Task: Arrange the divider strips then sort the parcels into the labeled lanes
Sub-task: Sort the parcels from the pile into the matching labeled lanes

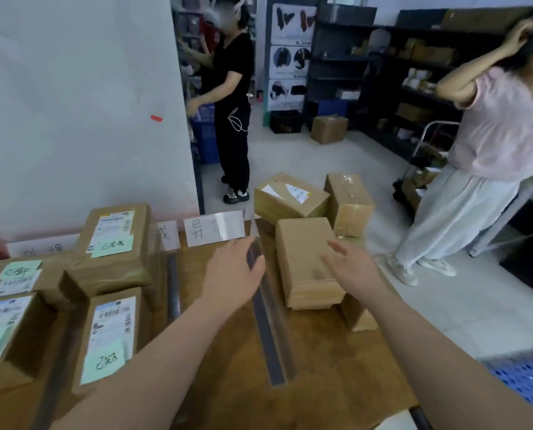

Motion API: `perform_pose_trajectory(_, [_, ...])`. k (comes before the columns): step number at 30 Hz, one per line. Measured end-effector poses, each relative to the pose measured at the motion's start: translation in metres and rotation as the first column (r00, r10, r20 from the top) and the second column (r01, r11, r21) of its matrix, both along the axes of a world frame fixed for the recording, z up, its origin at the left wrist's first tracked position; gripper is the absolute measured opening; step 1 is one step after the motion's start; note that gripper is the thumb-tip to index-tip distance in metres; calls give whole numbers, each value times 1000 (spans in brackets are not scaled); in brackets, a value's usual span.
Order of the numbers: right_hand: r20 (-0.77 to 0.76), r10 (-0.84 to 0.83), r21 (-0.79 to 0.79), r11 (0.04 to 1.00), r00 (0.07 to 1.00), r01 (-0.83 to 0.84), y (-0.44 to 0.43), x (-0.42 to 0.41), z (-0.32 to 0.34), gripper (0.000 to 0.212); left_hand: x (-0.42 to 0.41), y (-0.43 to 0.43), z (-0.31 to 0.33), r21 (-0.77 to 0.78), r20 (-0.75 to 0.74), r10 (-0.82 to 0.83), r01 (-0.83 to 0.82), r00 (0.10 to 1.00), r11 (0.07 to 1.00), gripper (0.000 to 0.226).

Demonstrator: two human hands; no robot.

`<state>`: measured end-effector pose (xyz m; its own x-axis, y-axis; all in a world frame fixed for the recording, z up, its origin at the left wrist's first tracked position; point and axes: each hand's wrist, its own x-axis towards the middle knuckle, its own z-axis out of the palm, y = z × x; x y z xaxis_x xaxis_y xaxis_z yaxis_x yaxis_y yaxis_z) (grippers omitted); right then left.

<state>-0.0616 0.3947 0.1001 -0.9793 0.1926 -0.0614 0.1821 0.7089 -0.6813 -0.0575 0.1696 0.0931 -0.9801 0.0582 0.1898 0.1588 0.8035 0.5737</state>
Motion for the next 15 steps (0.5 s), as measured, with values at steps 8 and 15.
perform_pose_trajectory(8, [127, 38, -99, 995, 991, -26, 75, -14, -38, 36, -10, 99, -27, 127, 254, 14, -48, 967, 991, 54])
perform_pose_trajectory(15, [239, 120, -420, 908, 963, -9, 84, -28, -59, 36, -19, 127, -34, 281, 403, 90, -216, 911, 935, 52])
